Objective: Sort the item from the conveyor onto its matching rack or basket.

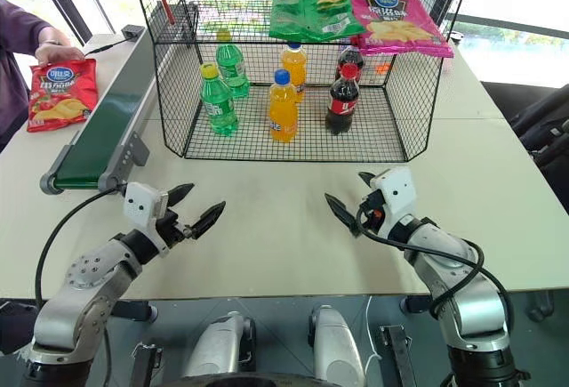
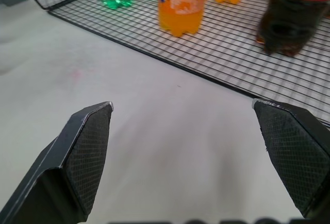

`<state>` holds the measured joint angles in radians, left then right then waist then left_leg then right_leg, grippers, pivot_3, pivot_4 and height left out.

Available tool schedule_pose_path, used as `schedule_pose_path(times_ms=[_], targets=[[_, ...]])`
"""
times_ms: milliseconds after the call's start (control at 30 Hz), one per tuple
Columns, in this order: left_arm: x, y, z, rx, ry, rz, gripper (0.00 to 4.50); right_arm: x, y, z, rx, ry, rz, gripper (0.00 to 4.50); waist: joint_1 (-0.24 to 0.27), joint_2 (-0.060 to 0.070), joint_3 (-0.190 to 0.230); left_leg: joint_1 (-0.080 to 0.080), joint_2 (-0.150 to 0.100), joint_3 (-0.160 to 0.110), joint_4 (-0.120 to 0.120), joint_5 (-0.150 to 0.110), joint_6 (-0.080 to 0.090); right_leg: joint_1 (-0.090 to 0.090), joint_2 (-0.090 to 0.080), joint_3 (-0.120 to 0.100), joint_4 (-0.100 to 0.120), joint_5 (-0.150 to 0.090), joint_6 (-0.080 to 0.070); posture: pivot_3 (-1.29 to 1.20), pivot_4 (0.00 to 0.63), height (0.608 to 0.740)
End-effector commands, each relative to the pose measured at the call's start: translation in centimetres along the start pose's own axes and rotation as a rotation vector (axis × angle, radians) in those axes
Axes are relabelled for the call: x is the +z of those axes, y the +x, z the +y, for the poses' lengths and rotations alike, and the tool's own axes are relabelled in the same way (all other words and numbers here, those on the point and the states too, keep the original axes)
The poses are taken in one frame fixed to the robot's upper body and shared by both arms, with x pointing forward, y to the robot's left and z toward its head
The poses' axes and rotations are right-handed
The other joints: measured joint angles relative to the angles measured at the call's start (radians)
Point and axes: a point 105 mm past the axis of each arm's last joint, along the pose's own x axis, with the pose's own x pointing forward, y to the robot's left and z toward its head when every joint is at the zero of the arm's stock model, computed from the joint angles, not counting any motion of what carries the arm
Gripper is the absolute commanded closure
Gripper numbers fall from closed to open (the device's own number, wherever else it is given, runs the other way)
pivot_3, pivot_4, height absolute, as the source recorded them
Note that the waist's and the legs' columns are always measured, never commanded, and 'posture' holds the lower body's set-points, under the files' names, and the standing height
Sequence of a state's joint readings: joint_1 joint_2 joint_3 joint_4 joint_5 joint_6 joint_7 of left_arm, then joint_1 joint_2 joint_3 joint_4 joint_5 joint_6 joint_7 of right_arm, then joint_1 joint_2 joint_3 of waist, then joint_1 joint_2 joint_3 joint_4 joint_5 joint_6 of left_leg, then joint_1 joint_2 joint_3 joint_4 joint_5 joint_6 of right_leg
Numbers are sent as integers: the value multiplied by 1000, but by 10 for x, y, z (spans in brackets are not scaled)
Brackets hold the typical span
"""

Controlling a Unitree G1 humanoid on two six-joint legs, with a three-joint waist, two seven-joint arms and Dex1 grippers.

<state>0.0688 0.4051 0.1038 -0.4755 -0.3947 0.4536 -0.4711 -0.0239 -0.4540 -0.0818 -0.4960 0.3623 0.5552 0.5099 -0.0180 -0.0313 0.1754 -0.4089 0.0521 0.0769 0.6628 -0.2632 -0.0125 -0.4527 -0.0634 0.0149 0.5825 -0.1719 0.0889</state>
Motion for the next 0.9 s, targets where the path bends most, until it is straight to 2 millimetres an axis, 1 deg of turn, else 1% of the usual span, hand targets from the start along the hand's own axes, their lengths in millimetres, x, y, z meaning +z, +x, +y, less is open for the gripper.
schedule_pose_path(times_ms=[33, 200, 567, 900], targets=[[11, -1, -1, 5, 15, -36, 104, 13, 0, 3, 13, -31, -47, 0, 0, 0, 0, 0, 0, 0, 0, 0, 0, 0, 0, 0, 0, 1, -1, 0, 150, 740], [16, 0, 0, 5, 1, -61, 104, 12, 2, 2, 15, -40, -42, 0, 1, 0, 0, -1, 0, 0, 0, 0, 0, 0, 0, 0, 0, 1, -1, 0, 150, 740], [18, 0, 0, 0, -8, -67, 104, 11, 4, 4, 26, -46, -38, 0, 1, 0, 0, 0, 0, 0, 0, 0, 0, 0, 0, 0, 0, 1, -1, 0, 150, 740], [25, 5, -4, -17, 0, -81, 104, 11, 7, 1, 17, -49, -41, 0, 1, 0, 0, 0, 0, 0, 0, 0, 0, 0, 0, 0, 0, 1, -1, 0, 150, 740]])
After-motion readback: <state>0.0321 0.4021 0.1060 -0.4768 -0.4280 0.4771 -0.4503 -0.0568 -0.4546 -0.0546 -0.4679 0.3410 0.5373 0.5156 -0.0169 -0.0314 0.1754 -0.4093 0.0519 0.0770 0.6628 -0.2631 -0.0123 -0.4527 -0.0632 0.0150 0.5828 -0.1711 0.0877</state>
